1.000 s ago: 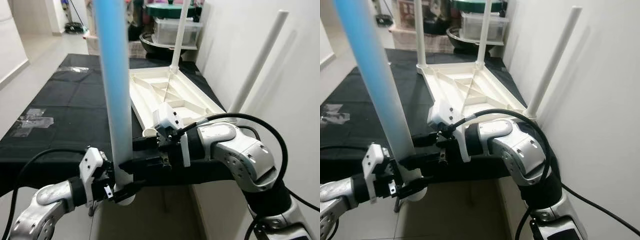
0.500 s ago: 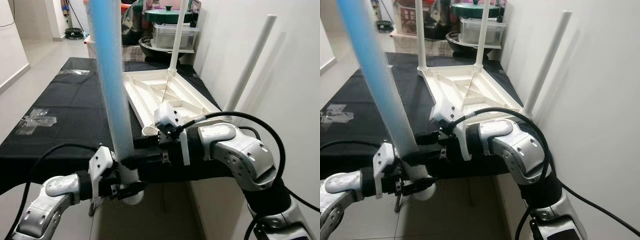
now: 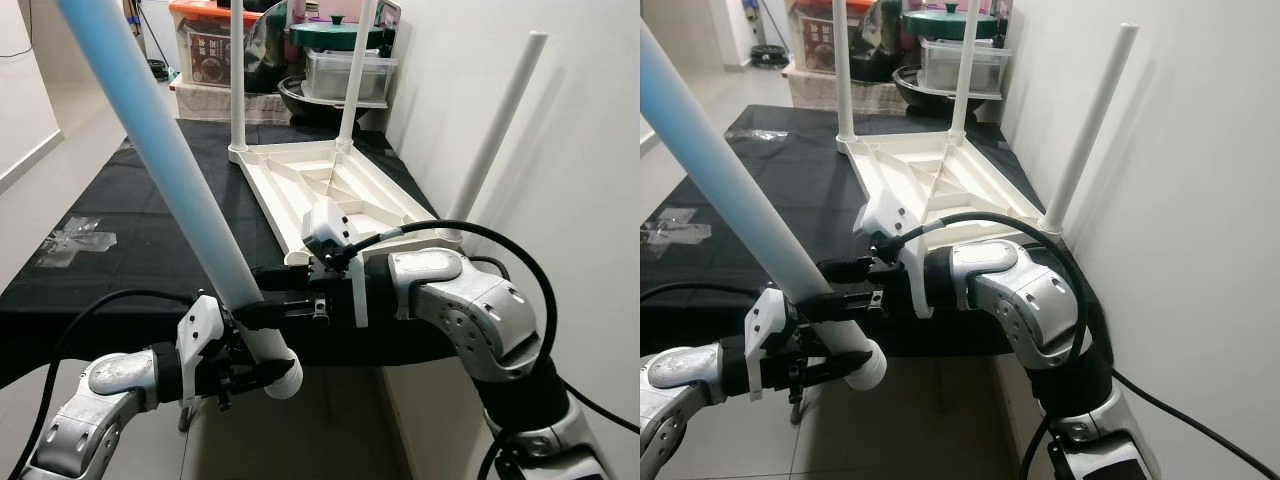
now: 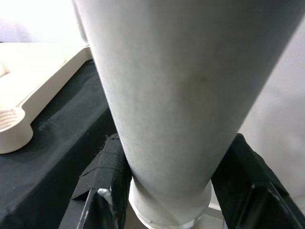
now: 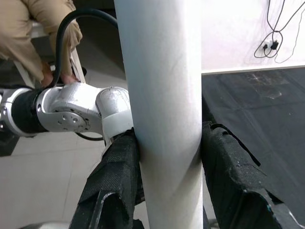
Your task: Building children table
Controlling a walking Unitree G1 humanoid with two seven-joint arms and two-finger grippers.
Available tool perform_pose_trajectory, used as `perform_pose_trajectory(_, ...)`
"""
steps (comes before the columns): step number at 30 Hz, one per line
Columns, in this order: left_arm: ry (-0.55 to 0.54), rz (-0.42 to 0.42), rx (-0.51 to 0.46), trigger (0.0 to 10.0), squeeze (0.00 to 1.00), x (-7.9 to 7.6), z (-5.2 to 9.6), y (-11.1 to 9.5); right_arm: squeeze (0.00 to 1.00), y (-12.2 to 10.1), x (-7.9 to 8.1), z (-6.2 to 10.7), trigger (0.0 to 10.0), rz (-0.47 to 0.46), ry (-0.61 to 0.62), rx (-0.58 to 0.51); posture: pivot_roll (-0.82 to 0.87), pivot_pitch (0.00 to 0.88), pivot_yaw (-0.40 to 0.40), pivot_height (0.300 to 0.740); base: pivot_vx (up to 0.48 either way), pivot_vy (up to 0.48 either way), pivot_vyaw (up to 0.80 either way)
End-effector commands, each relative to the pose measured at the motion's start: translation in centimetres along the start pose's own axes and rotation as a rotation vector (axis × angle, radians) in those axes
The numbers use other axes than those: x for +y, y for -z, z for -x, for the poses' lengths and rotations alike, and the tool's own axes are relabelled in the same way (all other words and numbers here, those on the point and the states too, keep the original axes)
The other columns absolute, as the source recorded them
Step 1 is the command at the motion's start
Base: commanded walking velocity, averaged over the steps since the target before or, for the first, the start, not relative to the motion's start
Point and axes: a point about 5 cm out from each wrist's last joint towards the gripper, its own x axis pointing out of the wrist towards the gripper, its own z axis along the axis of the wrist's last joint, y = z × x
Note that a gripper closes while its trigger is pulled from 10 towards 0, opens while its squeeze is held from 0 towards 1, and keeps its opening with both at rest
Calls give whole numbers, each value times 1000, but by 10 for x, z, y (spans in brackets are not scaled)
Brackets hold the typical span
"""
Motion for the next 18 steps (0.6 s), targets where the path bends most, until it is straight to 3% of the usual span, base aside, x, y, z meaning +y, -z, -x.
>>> perform_pose_trajectory(1, 14, -26, -11, 1412, 0, -5, -6, -3, 0, 1, 5, -7, 0, -6, -33, -29, -68, 0, -92, 740, 0, 0, 0)
perform_pose_trajectory(3, 14, -26, -11, 1412, 0, -5, -6, -3, 0, 1, 5, -7, 0, -6, -33, -29, -68, 0, -92, 740, 0, 0, 0)
perform_pose_trajectory(4, -3, -22, -8, 10000, 0, -5, -5, -3, 0, 3, 3, -6, 10000, -5, -12, -26, -66, 0, -93, 740, 0, 0, 0)
perform_pose_trajectory(5, -26, -18, -11, 10000, 0, -4, -3, -3, 663, 5, -1, -5, 10000, -13, 42, -39, -64, 0, -94, 740, 0, 0, 0)
perform_pose_trajectory(6, -26, -18, -11, 10000, 0, -4, -3, -3, 663, 5, -1, -5, 10000, -13, 42, -39, -64, 0, -94, 740, 0, 0, 0)
perform_pose_trajectory(7, -48, -16, -14, 10000, 0, -4, -1, -4, 1000, 8, -4, -4, 10000, -28, 81, -48, -62, 0, -93, 740, 0, 0, 0)
perform_pose_trajectory(14, -111, -15, -40, 10000, 0, -2, 6, -9, 1000, 18, -13, -1, 10000, -75, 200, -65, -60, 0, -92, 740, 0, 0, 0)
perform_pose_trajectory(16, -270, -11, -53, 10000, 0, 6, 22, -10, 1000, 28, -22, 13, 10000, -154, 343, -115, -61, 0, -89, 740, 0, 0, 0)
perform_pose_trajectory(18, -373, 11, -62, 10000, 0, 9, 35, -8, 1000, 37, -25, 26, 10000, -201, 411, -122, -67, 0, -87, 740, 0, 0, 0)
